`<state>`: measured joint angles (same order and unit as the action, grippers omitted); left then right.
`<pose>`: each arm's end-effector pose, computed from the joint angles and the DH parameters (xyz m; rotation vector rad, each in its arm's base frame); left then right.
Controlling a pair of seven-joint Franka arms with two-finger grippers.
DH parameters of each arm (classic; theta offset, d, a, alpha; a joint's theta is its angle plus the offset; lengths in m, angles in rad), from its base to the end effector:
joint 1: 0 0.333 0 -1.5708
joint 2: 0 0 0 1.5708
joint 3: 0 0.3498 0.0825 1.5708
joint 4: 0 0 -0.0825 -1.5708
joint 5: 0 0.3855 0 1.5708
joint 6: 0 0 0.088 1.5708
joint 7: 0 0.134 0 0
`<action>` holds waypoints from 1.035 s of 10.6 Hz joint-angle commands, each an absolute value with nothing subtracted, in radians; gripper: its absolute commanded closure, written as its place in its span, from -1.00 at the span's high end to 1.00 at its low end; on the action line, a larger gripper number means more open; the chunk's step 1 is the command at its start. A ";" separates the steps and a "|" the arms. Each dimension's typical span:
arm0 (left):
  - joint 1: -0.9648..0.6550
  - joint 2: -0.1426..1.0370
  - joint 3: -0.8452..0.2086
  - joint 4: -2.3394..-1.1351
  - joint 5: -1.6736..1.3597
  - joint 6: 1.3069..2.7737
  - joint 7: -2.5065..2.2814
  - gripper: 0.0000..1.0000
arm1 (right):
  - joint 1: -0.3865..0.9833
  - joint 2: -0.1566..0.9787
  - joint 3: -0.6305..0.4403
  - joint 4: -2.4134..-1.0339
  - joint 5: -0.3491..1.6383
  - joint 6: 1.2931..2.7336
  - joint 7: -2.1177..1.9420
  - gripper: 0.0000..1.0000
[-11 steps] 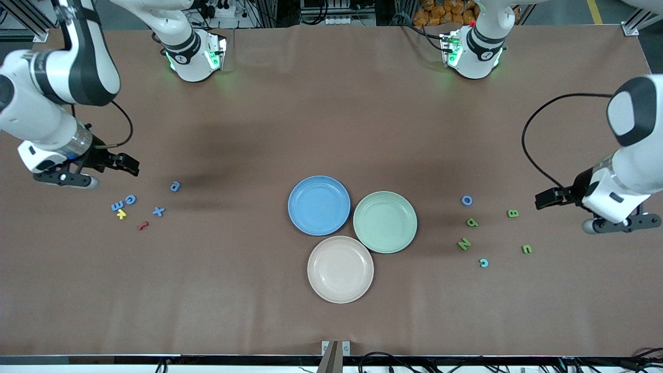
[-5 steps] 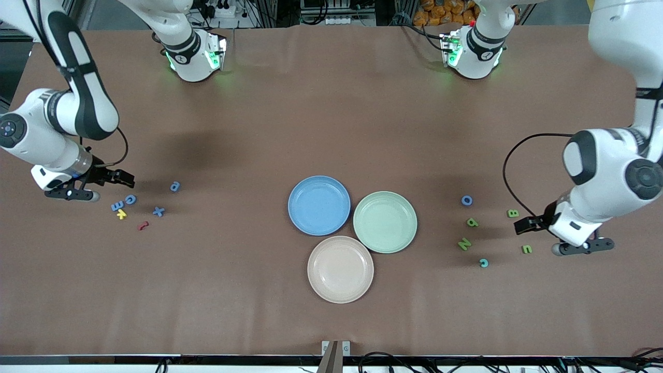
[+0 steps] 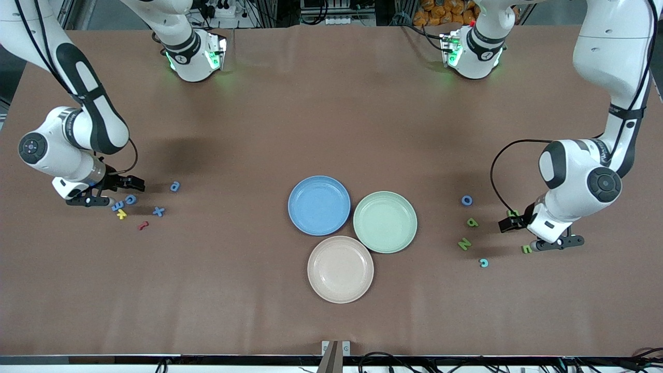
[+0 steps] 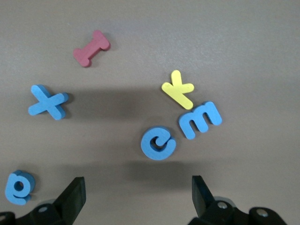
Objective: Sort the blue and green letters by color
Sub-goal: 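Grasp the green B with the left gripper while the right gripper grasps blue e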
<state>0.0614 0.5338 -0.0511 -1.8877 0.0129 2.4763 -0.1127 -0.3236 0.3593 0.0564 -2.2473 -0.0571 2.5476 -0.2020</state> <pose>0.6605 0.0089 0.2282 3.1144 0.1885 0.0852 0.5285 -0.1442 0.2032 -3.1369 0.0313 0.0924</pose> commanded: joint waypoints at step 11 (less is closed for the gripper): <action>0.129 0.508 -0.054 -2.065 0.087 2.574 -0.092 1.00 | -0.397 0.523 0.061 -2.129 -0.065 2.680 -0.460 1.00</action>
